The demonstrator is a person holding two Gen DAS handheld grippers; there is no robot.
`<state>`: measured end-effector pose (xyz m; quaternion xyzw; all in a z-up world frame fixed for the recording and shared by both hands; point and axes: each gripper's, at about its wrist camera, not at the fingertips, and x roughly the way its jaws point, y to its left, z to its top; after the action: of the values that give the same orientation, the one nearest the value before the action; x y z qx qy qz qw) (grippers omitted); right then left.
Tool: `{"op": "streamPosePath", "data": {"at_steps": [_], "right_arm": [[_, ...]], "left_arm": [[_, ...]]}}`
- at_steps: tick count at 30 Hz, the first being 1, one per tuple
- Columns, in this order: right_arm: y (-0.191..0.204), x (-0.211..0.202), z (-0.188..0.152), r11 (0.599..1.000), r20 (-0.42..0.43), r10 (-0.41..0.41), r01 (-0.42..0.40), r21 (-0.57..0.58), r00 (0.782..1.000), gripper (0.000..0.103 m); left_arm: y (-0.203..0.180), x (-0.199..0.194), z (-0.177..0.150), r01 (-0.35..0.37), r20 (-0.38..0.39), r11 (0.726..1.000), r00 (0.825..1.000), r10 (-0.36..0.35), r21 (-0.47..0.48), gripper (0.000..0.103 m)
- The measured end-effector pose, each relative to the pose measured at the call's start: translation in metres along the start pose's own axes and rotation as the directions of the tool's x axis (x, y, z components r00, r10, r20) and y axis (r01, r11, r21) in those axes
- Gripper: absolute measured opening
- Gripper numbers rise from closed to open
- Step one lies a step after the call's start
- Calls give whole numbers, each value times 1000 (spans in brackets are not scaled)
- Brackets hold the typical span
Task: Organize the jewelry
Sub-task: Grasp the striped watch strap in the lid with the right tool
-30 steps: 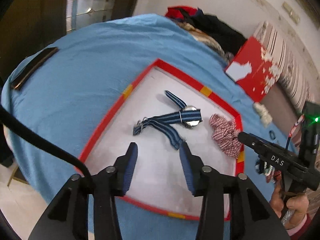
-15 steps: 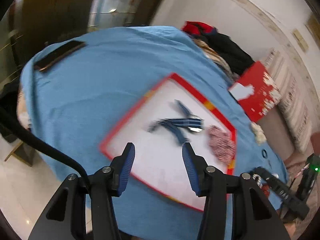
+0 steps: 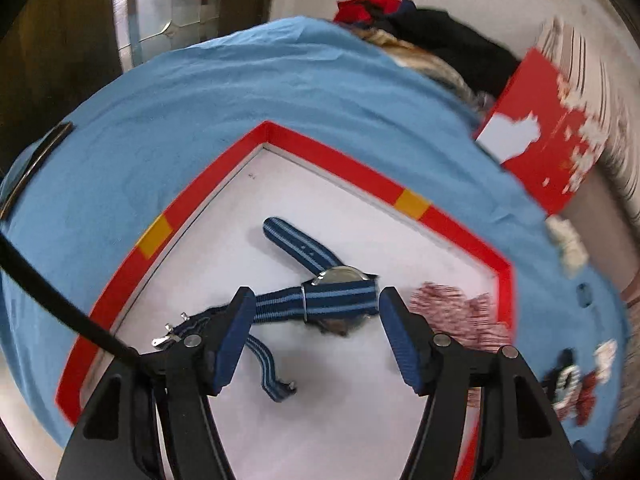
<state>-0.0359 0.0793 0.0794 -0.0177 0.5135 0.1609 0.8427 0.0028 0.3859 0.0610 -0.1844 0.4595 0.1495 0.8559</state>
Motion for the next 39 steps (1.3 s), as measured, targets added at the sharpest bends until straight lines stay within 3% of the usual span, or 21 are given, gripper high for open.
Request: {"op": "streamPosePath", "data": {"at_steps": [2, 4, 6, 8, 11, 12, 14, 16, 18, 20, 24, 26, 28, 30, 34, 36, 39], "right_arm": [[5, 6, 5, 1000, -5, 11, -11, -1, 1000, 52], [15, 14, 13, 999, -4, 32, -32, -7, 999, 52], [32, 22, 25, 998, 7, 60, -59, -31, 998, 52], [57, 29, 40, 993, 18, 92, -90, -73, 996, 52], [94, 42, 59, 982, 22, 138, -134, -134, 990, 52], [108, 48, 66, 976, 19, 151, -146, -162, 988, 52], [137, 61, 76, 960, 11, 165, -158, -232, 986, 52], [163, 74, 83, 940, -5, 166, -159, -303, 986, 52], [195, 87, 87, 891, -35, 165, -165, -422, 986, 52], [228, 99, 84, 808, -66, 136, -149, -570, 989, 52], [270, 115, 70, 632, -57, 66, -86, -770, 996, 52], [280, 122, 67, 574, -69, 52, -86, -814, 996, 51], [287, 129, 68, 543, -88, 33, -91, -835, 996, 51], [284, 136, 76, 559, -102, 24, -98, -824, 995, 51], [270, 146, 97, 646, -118, 44, -118, -754, 992, 50], [268, 146, 100, 665, -109, 38, -106, -739, 993, 33], [268, 147, 102, 676, -88, 11, -72, -733, 996, 31]], "left_arm": [[1, 5, 0, -4, 2, 999, 1000, 4, 32, 56], [7, 5, 4, 13, -1, 999, 1000, -13, 30, 22], [20, 3, 10, 39, 0, 999, 999, -39, -36, 1], [40, -3, 14, 83, 25, 989, 996, -80, -126, 0], [81, -19, 19, 252, 110, 924, 967, -229, -289, 0], [90, -24, 19, 280, 134, 909, 959, -250, -310, 0], [101, -33, 20, 301, 166, 898, 951, -259, -321, 0], [108, -42, 19, 269, 187, 911, 958, -219, -312, 0], [113, -46, 18, 225, 198, 923, 966, -169, -312, 0], [121, -47, 18, 194, 200, 926, 971, -133, -323, 0], [142, -42, 18, 194, 203, 902, 971, -122, -387, 0], [150, -40, 18, 194, 200, 893, 972, -120, -406, 0], [154, -39, 18, 191, 199, 889, 973, -116, -417, 0], [156, -37, 18, 198, 199, 884, 972, -123, -424, 0], [152, -35, 20, 199, 195, 889, 973, -127, -412, 0], [148, -34, 21, 199, 192, 893, 973, -131, -403, 0], [144, -33, 21, 205, 189, 895, 972, -139, -397, 0]]}}
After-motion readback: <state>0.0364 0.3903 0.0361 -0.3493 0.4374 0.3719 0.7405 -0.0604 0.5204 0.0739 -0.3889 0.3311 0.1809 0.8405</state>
